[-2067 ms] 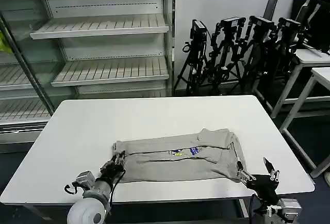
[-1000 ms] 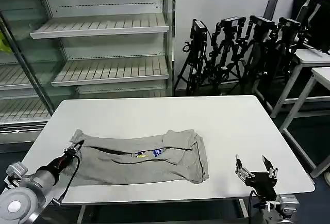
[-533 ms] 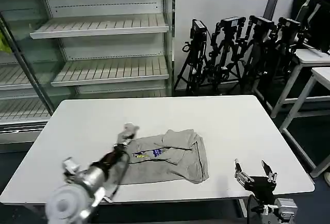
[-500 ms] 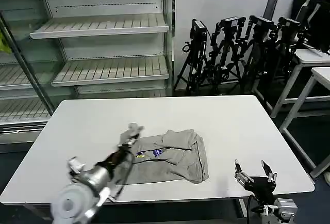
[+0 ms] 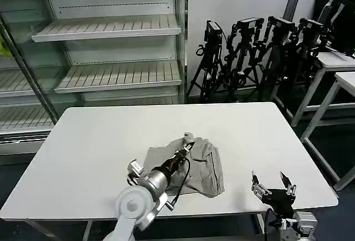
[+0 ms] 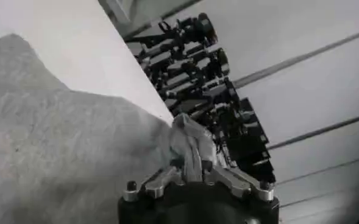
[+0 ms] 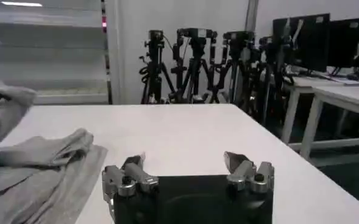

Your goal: Fold and organize the clothes.

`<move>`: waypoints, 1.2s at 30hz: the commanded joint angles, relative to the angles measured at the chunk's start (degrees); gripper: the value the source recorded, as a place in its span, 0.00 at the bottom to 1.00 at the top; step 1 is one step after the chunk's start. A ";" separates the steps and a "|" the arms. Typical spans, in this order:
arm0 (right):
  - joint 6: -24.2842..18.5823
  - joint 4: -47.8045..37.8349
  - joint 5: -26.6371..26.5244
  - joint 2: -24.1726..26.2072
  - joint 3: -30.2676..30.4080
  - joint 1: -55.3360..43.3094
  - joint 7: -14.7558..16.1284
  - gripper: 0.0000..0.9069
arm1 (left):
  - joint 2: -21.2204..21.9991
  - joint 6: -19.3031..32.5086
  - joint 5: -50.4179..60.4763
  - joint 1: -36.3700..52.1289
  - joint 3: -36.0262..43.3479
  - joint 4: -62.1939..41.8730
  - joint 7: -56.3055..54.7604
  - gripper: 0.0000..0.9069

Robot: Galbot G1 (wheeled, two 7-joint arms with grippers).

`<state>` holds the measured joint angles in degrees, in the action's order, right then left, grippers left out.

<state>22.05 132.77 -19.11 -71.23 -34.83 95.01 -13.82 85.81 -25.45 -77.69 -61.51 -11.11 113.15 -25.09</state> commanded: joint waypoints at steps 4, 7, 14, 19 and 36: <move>-0.05 0.00 0.68 0.41 1.12 -1.27 0.13 1.00 | -0.71 0.28 5.20 -0.42 1.74 2.36 2.67 1.00; 0.01 0.10 0.90 0.56 1.65 -1.67 0.21 1.00 | -4.16 -0.44 6.66 -3.09 -2.17 6.25 2.59 1.00; -0.10 0.02 0.96 1.37 2.33 -1.84 0.56 1.00 | -14.00 -2.72 15.65 -13.29 -15.16 11.80 7.35 1.00; -0.06 -0.25 1.18 1.61 3.37 -2.48 0.58 1.00 | -20.81 -4.03 18.21 -19.79 -22.59 12.61 10.57 1.00; -0.14 -0.02 1.88 1.42 2.49 -0.73 0.60 1.00 | -18.33 -7.76 9.03 -15.17 -13.27 2.71 11.36 1.00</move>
<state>21.98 132.55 -17.28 -69.82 -31.95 93.63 -13.21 68.52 -31.71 -67.02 -78.08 -28.18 121.23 -15.69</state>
